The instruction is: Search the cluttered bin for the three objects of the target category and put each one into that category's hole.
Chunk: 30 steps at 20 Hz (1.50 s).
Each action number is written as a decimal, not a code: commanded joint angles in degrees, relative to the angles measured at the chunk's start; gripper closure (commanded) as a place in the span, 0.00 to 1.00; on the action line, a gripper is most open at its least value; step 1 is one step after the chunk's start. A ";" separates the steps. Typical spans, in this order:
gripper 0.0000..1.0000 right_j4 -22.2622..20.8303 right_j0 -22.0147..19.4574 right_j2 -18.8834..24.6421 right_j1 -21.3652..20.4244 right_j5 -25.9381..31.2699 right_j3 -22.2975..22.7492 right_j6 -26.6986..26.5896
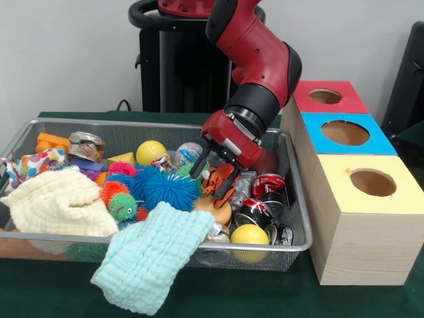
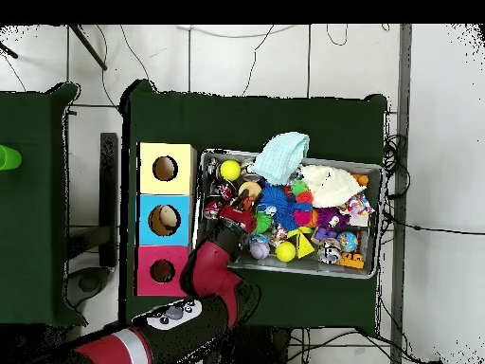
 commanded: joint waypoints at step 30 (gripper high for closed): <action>1.00 -12.90 -3.93 6.42 -21.85 14.77 4.94 11.65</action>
